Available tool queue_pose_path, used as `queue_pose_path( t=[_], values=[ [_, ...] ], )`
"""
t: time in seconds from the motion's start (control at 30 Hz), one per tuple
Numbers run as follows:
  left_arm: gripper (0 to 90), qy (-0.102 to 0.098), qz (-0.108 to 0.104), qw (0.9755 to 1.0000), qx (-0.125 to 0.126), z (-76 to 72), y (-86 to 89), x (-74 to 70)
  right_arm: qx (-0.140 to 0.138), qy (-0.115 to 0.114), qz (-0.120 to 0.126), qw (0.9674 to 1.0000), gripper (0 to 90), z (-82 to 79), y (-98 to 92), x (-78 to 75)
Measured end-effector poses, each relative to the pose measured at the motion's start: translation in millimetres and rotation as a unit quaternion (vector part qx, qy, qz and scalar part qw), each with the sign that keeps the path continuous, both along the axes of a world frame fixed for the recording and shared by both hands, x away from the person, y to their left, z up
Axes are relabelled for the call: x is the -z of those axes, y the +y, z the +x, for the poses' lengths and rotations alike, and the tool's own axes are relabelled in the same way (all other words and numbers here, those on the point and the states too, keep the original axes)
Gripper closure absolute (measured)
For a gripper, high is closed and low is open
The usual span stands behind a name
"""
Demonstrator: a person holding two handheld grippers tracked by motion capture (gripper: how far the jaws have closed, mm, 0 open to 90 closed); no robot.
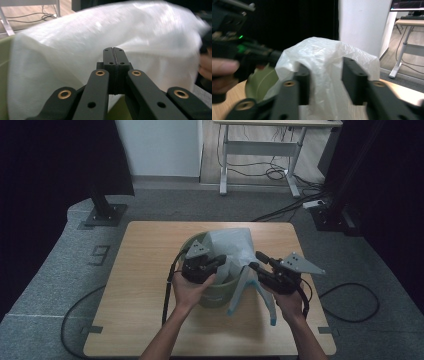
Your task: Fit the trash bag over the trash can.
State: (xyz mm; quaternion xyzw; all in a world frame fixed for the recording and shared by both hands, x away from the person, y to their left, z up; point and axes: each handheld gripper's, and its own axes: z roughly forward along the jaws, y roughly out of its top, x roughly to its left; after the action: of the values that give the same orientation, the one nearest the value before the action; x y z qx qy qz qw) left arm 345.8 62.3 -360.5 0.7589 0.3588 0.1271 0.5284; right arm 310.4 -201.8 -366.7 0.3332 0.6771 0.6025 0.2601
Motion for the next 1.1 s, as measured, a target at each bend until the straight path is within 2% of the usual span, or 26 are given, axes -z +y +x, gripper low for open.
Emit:
queue_pose_path(
  t=[0.03,0.07,0.13,0.17,0.2,0.23,0.27,0.37,0.47,0.5,0.53,0.67,0.73,0.8,0.83,0.87,0.93,1.0,1.03,1.07,1.1],
  values=[
    [89.8,0.000,0.000,1.0000,0.000,0.0,0.0,0.0,0.000,0.000,0.000,1.0000,54.4,0.0,0.0,0.0],
    [89.8,0.001,0.000,1.0000,-0.006,1.9,2.3,-1.4,-0.002,-0.004,0.001,1.0000,46.3,-9.7,-1.1,5.7],
    [89.8,-0.001,-0.001,0.9999,-0.012,3.1,5.0,-2.2,0.002,0.001,0.008,1.0000,39.2,-17.4,-2.5,11.0],
    [89.9,-0.001,-0.001,0.9999,-0.012,3.1,5.0,-2.2,0.002,0.001,0.008,1.0000,39.2,-17.4,-2.5,11.0],
    [89.8,0.000,-0.004,0.9999,-0.015,3.9,6.2,-2.3,0.005,0.007,0.012,0.9999,33.0,-26.7,-1.4,19.3],
    [89.8,0.001,-0.006,0.9998,-0.016,4.3,6.7,-2.3,0.005,0.007,0.012,0.9999,33.0,-26.7,-1.4,19.3],
    [89.9,0.003,-0.009,0.9998,-0.018,5.2,7.1,-2.2,0.009,0.013,0.006,0.9999,29.0,-32.8,3.1,28.1],
    [89.8,0.002,-0.009,0.9998,-0.019,5.4,5.9,-1.8,0.008,0.023,-0.003,0.9997,26.1,-38.2,11.9,42.1],
    [89.8,0.000,-0.011,0.9997,-0.022,5.3,5.4,-1.6,0.013,0.028,-0.028,0.9991,24.0,-40.4,23.8,60.3],
    [89.8,0.000,-0.011,0.9997,-0.022,5.3,5.4,-1.6,0.013,0.028,-0.028,0.9991,24.0,-40.4,23.8,60.3],
    [89.8,0.000,-0.010,0.9997,-0.022,5.1,5.6,-1.6,0.019,0.034,-0.036,0.9986,22.5,-38.3,29.6,71.6],
    [89.8,0.002,-0.011,0.9997,-0.021,4.7,6.9,-1.8,0.048,0.043,-0.042,0.9970,23.0,-28.4,36.2,85.5],
    [89.8,0.002,-0.013,0.9997,-0.020,4.3,7.8,-2.2,0.058,0.046,-0.048,0.9961,26.8,-23.1,38.4,90.2],
    [89.8,0.001,-0.013,0.9997,-0.019,3.8,8.2,-2.3,0.067,0.046,-0.051,0.9954,35.0,-19.2,39.1,93.1],
    [89.8,0.001,-0.013,0.9997,-0.019,3.8,8.2,-2.3,0.067,0.046,-0.051,0.9954,35.0,-19.2,39.1,93.1],
    [89.8,0.001,-0.015,0.9997,-0.020,3.2,8.7,-2.3,0.060,0.048,-0.052,0.9957,54.8,-16.1,38.4,95.1],
    [89.8,-0.001,-0.015,0.9997,-0.019,1.3,9.2,-2.6,0.062,0.049,-0.064,0.9948,70.4,-14.4,36.4,96.4],
    [89.8,-0.004,-0.014,0.9998,-0.014,-1.3,10.1,-3.1,0.068,0.047,-0.068,0.9942,81.1,-14.7,30.7,95.7],
    [89.8,-0.004,-0.014,0.9998,-0.014,-1.3,10.1,-3.1,0.068,0.047,-0.068,0.9942,81.1,-14.7,30.7,95.7],
    [89.8,-0.005,-0.014,0.9998,-0.009,-3.2,11.0,-3.7,0.079,0.039,-0.072,0.9936,86.7,-17.6,21.4,91.1],
    [89.8,-0.005,-0.014,0.9998,-0.009,-3.2,11.0,-3.7,0.082,0.036,-0.072,0.9934,87.6,-18.9,18.0,88.9]
  ],
)
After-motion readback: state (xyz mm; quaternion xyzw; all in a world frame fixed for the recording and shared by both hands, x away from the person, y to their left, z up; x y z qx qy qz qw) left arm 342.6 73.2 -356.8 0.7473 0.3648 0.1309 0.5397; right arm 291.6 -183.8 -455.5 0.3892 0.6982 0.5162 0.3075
